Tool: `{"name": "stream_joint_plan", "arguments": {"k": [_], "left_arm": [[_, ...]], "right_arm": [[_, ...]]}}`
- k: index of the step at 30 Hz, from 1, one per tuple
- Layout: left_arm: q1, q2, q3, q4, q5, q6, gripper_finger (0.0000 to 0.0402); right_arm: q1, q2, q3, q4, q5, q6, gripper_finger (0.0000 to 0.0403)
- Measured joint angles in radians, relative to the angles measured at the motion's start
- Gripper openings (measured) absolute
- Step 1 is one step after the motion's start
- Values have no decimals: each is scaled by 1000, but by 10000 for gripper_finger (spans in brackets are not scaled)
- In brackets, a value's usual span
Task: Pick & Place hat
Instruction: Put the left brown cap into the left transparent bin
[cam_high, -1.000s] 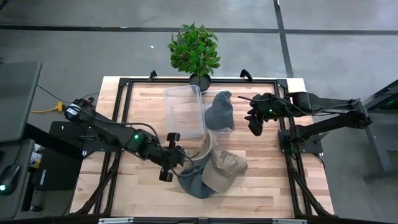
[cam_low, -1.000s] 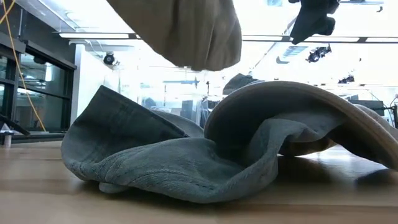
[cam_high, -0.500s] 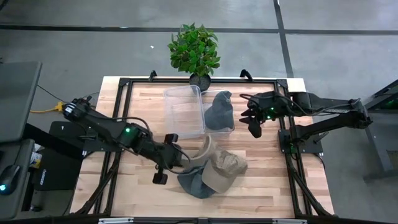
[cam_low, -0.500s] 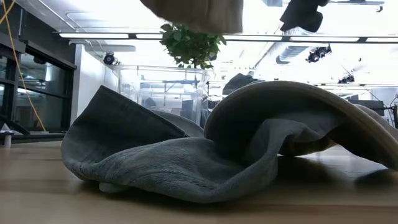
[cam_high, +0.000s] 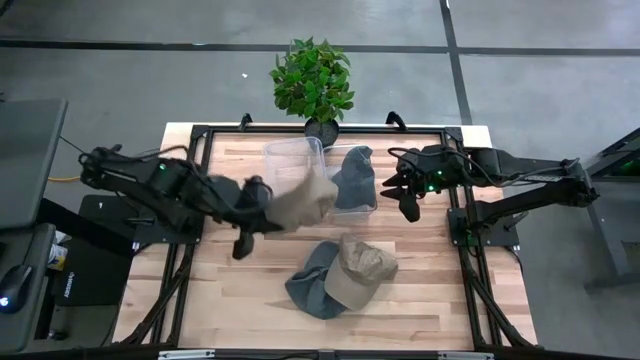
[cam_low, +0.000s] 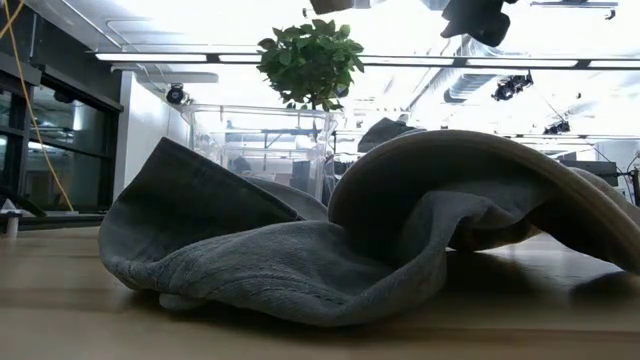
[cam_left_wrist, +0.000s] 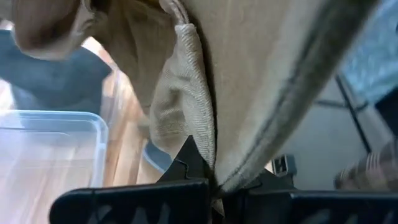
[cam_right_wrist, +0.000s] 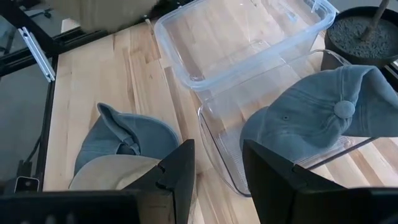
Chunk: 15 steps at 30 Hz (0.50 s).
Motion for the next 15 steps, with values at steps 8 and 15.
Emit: {"name": "stream_joint_plan", "arguments": {"k": [8, 15], "left_arm": [[-1, -49, 0, 115, -52, -67, 0], [0, -53, -1, 11, -122, -176, 0]], "right_arm": [[0, 0, 0, 0, 29, 1, 130], [0, 0, 0, 14, 29, 1, 130]]}}
